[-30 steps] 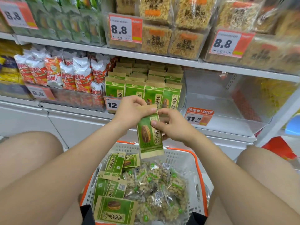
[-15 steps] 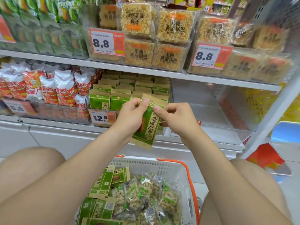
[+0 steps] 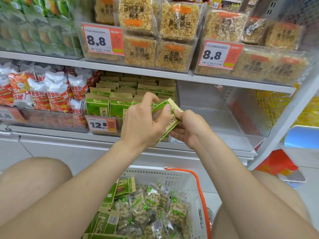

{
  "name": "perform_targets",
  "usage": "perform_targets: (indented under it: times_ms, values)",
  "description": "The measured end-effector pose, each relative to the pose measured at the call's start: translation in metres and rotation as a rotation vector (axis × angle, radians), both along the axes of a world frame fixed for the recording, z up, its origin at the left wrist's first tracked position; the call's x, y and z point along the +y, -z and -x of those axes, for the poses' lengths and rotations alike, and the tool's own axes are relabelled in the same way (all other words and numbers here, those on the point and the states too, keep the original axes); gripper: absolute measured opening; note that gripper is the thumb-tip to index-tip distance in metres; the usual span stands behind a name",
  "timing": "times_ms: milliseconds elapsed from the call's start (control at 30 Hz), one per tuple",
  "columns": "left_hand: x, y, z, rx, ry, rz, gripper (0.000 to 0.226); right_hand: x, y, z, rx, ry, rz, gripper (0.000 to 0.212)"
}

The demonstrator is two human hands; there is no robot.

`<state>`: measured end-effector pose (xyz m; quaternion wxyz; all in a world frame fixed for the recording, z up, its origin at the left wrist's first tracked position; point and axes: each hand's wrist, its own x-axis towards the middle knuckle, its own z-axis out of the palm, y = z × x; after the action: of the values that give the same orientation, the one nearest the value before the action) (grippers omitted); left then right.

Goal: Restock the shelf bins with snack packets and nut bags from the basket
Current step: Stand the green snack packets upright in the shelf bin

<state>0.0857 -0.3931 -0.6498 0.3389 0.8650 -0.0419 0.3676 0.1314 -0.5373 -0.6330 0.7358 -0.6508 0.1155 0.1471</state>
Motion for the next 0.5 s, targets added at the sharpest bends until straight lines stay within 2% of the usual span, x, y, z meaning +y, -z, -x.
perform_targets:
  times_ms: [67,167,233,300,400,500]
  values:
    - [0.002,0.001,-0.005,-0.034,0.025,0.014,0.038,-0.001,0.001,-0.003,-0.074,-0.043,0.042,0.018]
    - [0.008,0.0,-0.012,0.003,0.026,0.042,0.031,-0.004,-0.008,-0.003,-0.316,-0.093,0.111,0.017]
    - [0.014,0.0,-0.018,0.079,0.007,0.076,0.03,-0.01,-0.017,-0.004,-0.496,-0.04,0.128,0.012]
    - [0.02,0.001,-0.022,0.179,-0.081,0.07,0.023,-0.017,-0.02,-0.01,-0.727,0.055,0.253,0.011]
    - [0.029,0.006,-0.025,0.349,-0.173,-0.018,0.025,-0.023,-0.022,-0.018,-0.957,0.118,0.475,0.011]
    - [0.032,0.015,-0.026,0.489,-0.141,-0.203,0.029,-0.02,-0.018,-0.021,-1.046,0.055,0.626,0.011]
